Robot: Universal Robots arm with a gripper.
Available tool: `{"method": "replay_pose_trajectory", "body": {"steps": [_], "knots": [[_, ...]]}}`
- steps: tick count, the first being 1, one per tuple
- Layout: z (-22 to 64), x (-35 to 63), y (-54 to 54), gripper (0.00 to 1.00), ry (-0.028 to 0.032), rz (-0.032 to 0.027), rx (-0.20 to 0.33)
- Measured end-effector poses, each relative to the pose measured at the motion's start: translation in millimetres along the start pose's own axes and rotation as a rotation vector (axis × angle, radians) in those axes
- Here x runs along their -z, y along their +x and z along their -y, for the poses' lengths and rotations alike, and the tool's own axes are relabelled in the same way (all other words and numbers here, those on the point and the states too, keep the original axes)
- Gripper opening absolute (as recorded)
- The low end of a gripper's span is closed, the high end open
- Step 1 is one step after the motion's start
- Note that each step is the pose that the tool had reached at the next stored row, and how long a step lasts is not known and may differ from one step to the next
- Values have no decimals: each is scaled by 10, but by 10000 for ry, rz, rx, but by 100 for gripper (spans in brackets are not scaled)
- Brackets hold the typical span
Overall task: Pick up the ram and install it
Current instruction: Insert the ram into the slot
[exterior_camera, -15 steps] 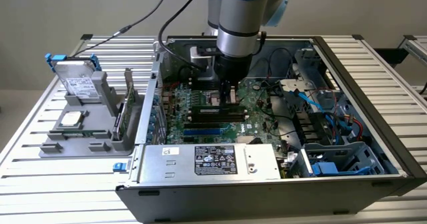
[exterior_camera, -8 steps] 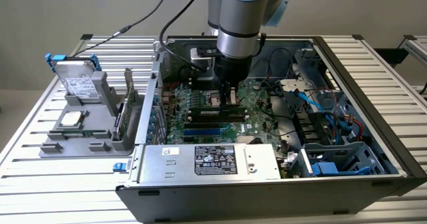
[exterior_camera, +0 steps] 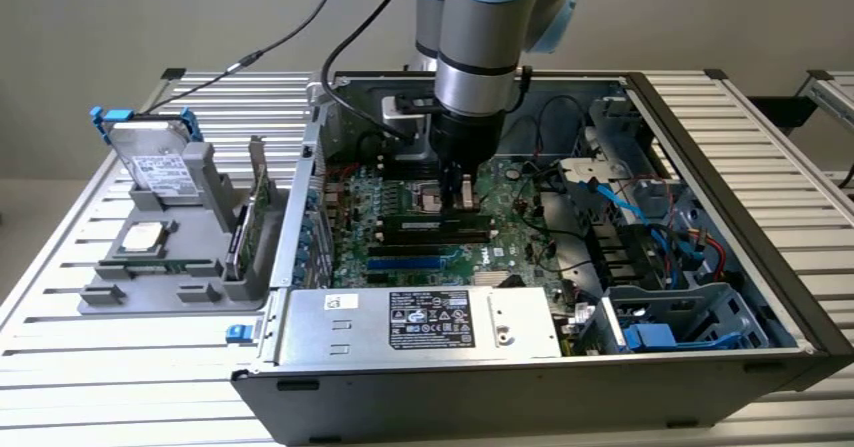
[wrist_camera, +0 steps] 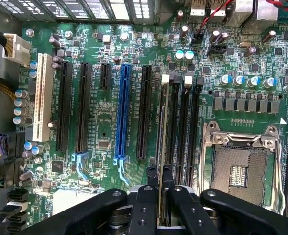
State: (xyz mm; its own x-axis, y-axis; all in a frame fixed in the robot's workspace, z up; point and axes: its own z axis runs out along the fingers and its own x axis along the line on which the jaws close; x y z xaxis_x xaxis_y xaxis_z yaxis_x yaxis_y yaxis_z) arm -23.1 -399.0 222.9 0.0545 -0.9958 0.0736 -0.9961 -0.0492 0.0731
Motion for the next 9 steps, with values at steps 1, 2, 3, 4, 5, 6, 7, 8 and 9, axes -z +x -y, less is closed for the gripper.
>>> {"method": "replay_pose_trajectory", "body": {"steps": [1,2,3,4,5,6,7,8,9], "knots": [[1,-5,-19,14,0,-40,-3],[2,-6,-32,14,-2,-76,-5],[3,-8,-37,14,-3,-86,-6],[3,-9,-47,14,-3,-101,-6],[3,-10,-52,14,-4,-113,-7],[2,-13,-53,14,-2,-121,-4],[2,-17,-56,14,-4,-140,0],[1,-19,-60,14,-5,-165,4],[0,-20,-62,14,-6,-179,7]]}}
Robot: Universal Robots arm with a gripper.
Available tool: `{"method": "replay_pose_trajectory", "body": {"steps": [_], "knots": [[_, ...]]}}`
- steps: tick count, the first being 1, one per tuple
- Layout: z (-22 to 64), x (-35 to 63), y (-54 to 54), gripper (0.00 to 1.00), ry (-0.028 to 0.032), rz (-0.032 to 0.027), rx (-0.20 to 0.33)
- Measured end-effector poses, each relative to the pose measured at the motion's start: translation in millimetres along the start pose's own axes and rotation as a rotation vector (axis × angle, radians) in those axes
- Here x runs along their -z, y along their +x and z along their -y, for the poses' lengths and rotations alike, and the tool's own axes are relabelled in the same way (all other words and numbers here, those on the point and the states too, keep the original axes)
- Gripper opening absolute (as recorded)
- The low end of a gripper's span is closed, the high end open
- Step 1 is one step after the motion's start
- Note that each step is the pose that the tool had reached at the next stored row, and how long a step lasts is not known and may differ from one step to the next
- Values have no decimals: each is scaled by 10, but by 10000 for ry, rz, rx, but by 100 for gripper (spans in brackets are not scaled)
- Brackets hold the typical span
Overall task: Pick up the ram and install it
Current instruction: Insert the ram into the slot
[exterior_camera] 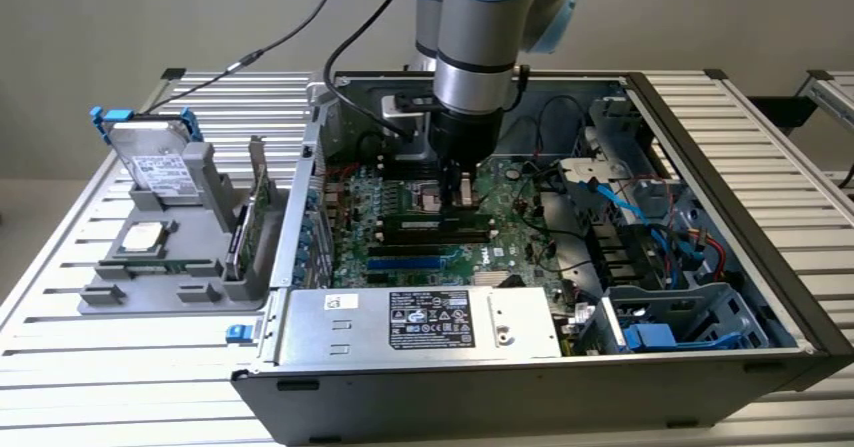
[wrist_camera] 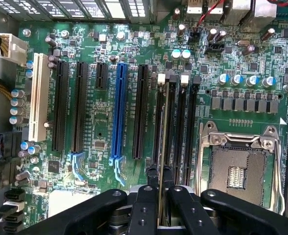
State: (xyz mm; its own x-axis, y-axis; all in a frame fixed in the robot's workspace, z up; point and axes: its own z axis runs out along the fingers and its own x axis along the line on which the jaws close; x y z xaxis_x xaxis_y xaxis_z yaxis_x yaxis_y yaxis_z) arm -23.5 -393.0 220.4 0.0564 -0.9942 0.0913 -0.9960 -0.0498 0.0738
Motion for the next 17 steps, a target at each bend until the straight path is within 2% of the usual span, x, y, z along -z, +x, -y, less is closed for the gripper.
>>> {"method": "replay_pose_trajectory", "body": {"steps": [6,9,11,12,15,17], "knots": [[-8,0,-2,14,3,-12,1],[-12,0,-2,14,56,-29,-5],[-18,-1,-2,14,118,-53,-12],[-20,-2,-3,14,131,-68,-14],[-30,-5,-4,14,133,-94,-16],[-35,-15,-6,14,131,-150,-20]]}}
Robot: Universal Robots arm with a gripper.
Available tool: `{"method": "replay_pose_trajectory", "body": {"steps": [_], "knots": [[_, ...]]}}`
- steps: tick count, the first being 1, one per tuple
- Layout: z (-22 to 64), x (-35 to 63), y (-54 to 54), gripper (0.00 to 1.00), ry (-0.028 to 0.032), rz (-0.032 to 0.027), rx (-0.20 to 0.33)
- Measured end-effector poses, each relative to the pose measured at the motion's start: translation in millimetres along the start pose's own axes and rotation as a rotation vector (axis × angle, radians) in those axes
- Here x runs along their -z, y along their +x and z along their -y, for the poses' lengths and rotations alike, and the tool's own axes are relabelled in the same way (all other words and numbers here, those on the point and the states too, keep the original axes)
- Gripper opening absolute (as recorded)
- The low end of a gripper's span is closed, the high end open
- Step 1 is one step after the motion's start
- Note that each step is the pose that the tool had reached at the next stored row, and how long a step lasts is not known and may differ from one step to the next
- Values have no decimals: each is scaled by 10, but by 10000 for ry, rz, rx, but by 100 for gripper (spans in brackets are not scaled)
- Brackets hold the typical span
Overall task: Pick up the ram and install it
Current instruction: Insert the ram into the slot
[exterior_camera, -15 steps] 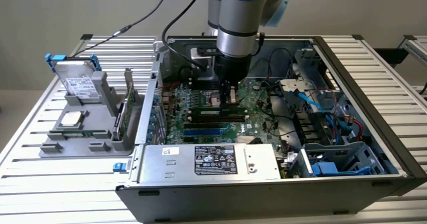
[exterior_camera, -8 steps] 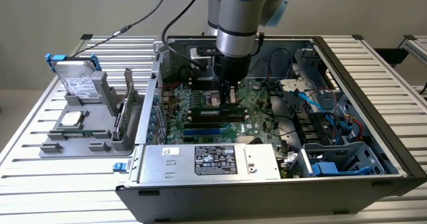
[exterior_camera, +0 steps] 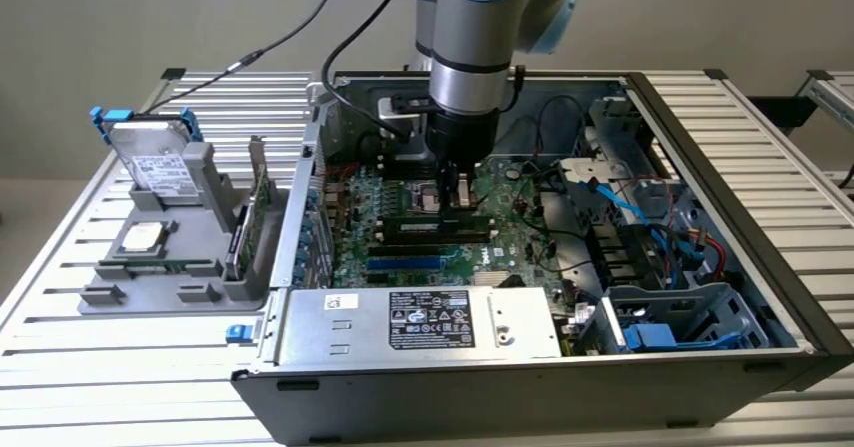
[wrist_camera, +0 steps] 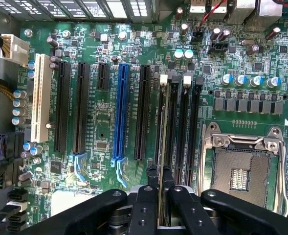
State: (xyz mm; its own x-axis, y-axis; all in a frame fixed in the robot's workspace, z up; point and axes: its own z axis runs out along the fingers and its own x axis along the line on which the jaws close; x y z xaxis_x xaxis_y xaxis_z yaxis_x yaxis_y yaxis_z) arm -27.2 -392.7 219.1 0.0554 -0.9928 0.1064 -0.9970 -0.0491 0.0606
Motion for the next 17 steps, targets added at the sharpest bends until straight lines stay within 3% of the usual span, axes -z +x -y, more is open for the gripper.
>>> {"method": "replay_pose_trajectory", "body": {"steps": [3,17], "knots": [[0,-8,-2,14,-1,-48,-1],[1,-25,-10,14,21,-65,-6]]}}
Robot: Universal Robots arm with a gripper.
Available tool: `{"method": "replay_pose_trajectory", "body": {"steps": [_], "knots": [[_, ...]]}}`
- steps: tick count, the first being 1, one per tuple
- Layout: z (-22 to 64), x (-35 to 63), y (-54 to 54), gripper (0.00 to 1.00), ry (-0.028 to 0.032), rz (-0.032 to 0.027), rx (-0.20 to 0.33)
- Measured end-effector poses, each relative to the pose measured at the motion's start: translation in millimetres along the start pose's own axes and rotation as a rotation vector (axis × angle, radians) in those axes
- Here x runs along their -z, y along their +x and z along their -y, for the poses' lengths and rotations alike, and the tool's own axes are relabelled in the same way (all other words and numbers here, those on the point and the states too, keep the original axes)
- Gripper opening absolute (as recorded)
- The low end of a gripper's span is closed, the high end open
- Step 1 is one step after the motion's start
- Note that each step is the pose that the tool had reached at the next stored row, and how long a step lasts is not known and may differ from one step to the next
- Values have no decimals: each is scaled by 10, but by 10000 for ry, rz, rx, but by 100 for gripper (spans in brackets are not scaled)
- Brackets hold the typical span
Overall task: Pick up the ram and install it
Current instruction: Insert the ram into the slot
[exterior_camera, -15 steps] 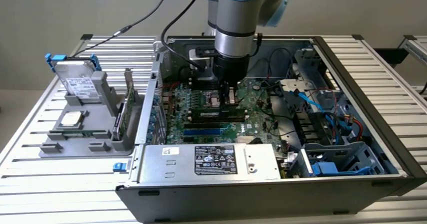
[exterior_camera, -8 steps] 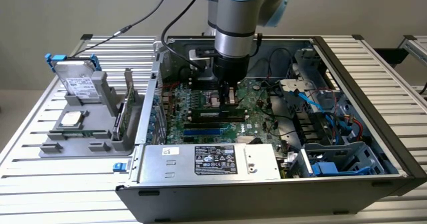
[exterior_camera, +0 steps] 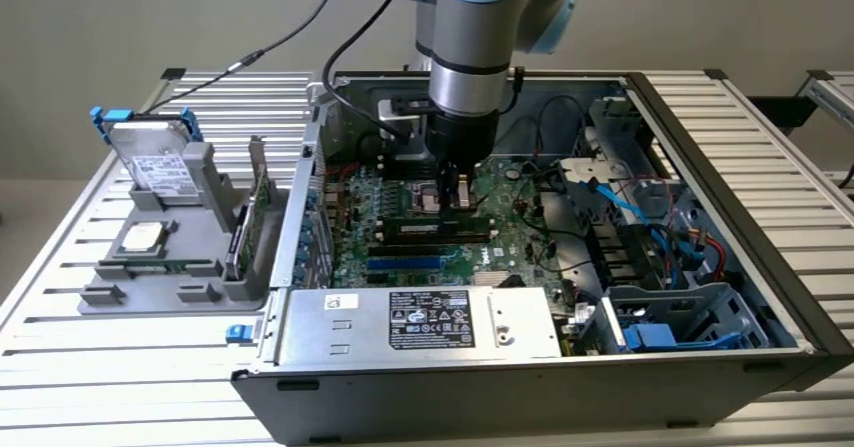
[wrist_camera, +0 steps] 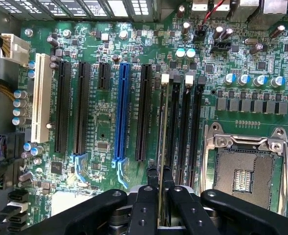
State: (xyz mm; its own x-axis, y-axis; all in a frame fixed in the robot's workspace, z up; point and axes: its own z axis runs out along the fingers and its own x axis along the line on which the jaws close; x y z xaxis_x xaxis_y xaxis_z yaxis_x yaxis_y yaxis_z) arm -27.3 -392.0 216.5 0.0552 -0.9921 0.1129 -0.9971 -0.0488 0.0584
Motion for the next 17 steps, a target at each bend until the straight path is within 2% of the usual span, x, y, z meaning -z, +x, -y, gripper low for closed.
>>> {"method": "replay_pose_trajectory", "body": {"steps": [17], "knots": [[2,-29,-17,14,-4,-41,-2]]}}
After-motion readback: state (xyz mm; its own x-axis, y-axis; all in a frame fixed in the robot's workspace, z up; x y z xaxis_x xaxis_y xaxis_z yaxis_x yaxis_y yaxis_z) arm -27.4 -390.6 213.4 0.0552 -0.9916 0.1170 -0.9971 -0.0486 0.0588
